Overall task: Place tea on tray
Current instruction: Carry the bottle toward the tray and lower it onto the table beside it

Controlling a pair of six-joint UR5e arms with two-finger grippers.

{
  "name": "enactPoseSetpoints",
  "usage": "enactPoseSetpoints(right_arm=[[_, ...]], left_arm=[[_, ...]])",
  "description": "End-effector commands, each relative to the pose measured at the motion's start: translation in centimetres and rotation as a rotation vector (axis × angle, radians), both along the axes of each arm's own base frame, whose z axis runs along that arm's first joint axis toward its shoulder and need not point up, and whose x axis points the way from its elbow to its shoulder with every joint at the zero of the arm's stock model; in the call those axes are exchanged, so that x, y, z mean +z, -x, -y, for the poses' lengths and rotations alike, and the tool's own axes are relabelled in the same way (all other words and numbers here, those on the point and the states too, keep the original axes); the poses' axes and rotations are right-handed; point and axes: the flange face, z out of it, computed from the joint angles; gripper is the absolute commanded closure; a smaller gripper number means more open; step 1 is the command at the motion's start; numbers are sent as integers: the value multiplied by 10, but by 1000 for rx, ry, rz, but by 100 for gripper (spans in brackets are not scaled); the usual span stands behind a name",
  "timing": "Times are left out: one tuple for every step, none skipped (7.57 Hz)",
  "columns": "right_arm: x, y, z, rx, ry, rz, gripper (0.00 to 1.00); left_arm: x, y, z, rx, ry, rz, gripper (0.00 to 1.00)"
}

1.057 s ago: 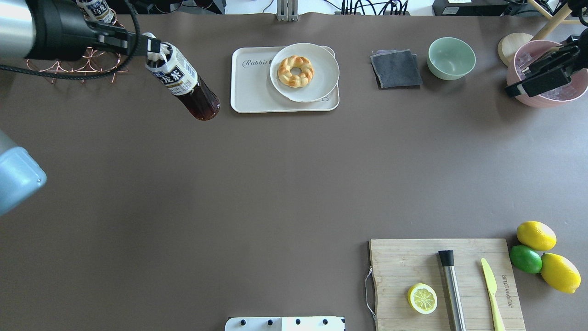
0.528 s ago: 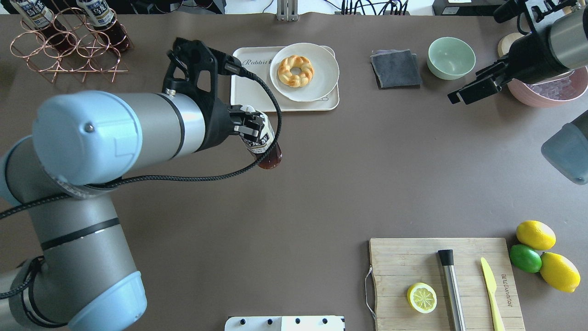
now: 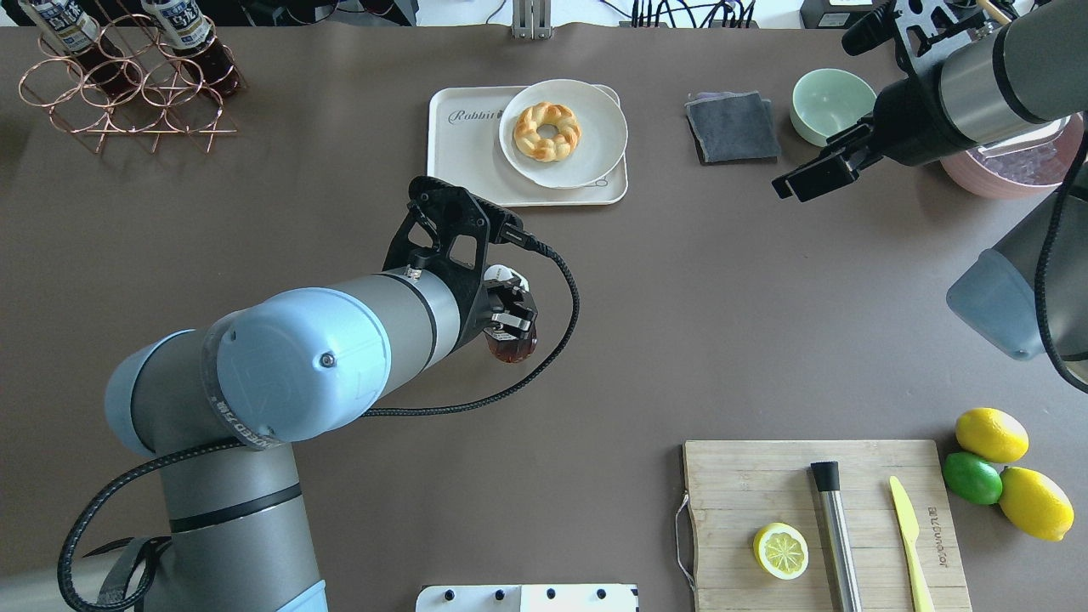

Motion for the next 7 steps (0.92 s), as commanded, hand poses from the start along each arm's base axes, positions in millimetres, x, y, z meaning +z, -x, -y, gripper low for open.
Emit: enactPoseSetpoints(right_arm=[[-1,3,-1,1,-2,-1,1],[-1,4,-1,0,-2,-1,1],[-2,6,-2,-5,-3,0,1],[-2,7,-2,-5,-3,-1,1],[-1,9,-3,-7,-3,-3,1],[-1,13,-4,-8,-4,-7,1],[-1,15,-4,-11,-6,-6,1]], left_arm=[[8,-17,3,8,4,29,100],[7,-19,5,7,3,32,100],[7,-19,4,8,4,33,100],[7,-19,5,7,3,33,100],[8,-19,5,6,5,33,100],[9,-21,5,6,3,30,100],[11,-25,6,8,2,25,100]])
